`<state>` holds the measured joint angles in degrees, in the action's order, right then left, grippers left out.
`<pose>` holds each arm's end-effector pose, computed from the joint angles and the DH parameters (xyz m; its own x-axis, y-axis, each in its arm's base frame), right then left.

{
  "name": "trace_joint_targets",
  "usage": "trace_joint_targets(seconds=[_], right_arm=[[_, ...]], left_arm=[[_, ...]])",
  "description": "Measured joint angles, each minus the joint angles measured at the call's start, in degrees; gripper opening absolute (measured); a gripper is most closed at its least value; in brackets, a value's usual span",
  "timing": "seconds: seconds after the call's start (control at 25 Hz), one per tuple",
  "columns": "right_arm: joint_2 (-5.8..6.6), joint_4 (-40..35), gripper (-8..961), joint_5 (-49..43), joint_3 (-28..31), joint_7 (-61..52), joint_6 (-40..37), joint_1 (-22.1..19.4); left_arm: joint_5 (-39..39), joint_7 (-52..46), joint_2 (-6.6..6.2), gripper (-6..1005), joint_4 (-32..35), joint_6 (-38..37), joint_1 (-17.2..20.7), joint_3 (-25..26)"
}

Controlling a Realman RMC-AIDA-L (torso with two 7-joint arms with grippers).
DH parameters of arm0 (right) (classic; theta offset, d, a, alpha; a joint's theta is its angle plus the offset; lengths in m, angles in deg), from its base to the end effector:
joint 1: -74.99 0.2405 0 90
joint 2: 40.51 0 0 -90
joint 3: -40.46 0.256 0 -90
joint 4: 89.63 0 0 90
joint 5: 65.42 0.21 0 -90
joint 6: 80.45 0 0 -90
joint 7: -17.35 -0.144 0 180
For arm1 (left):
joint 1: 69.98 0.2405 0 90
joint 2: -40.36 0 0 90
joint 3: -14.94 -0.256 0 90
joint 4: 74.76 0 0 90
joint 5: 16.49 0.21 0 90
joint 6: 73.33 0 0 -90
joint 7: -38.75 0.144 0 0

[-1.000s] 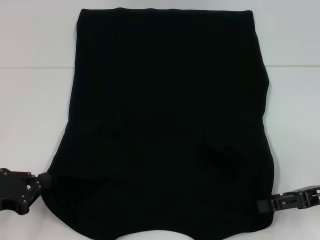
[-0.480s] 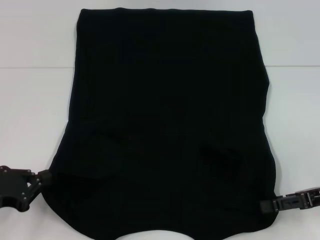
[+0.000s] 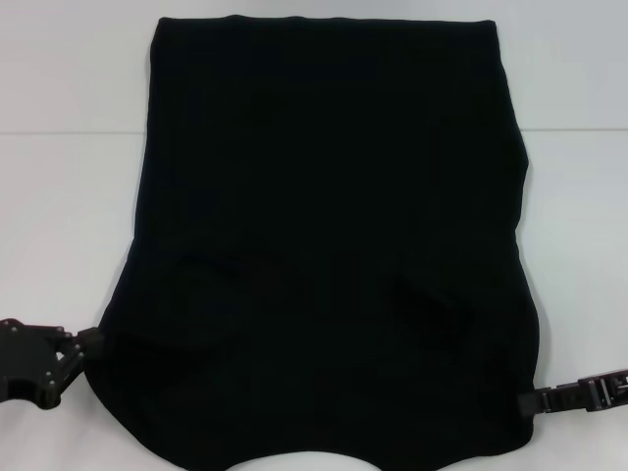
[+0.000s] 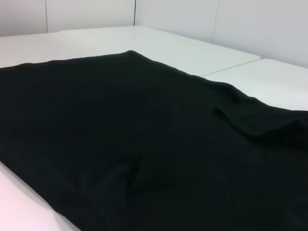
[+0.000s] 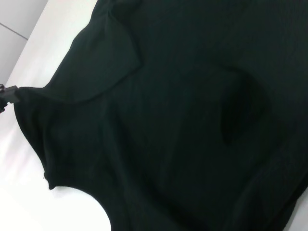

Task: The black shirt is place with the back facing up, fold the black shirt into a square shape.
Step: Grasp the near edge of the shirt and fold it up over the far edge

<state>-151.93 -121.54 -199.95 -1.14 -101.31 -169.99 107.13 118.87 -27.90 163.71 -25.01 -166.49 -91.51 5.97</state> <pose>0.3201 0.3121 0.0166 0.4063 -0.9027 -0.1417 -0.9118 -0.4107 0.0023 -0.3558 0.2624 0.0446 0.8167 0.3761 0.4377 0.5596 -0.7015 -0.4413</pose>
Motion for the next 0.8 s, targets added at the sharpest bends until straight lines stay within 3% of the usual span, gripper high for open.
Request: trace_joint_targets(seconds=[0.08, 0.2, 0.4, 0.8], right_arm=[[-0.13, 0.0, 577, 0.0, 0.0, -0.1, 0.3, -0.1], [-0.4, 0.0, 333, -0.1, 0.0, -0.1, 0.6, -0.3], [-0.55, 0.1, 105, 0.0, 0.1, 0.2, 0.6, -0.9], [0.03, 0.0, 74, 0.3, 3.6, 3.7, -0.4, -3.5]], left_arm=[[0.1, 0.0, -0.08, 7, 0.0, 0.0, -0.1, 0.0], [0.2, 0.0, -0.11, 8, 0.0, 0.0, -0.2, 0.0], [0.2, 0.0, -0.13, 8, -0.1, 0.0, -0.2, 0.0], [-0.3, -6.2, 0.23, 7, -0.9, -0.5, 0.3, 2.4]])
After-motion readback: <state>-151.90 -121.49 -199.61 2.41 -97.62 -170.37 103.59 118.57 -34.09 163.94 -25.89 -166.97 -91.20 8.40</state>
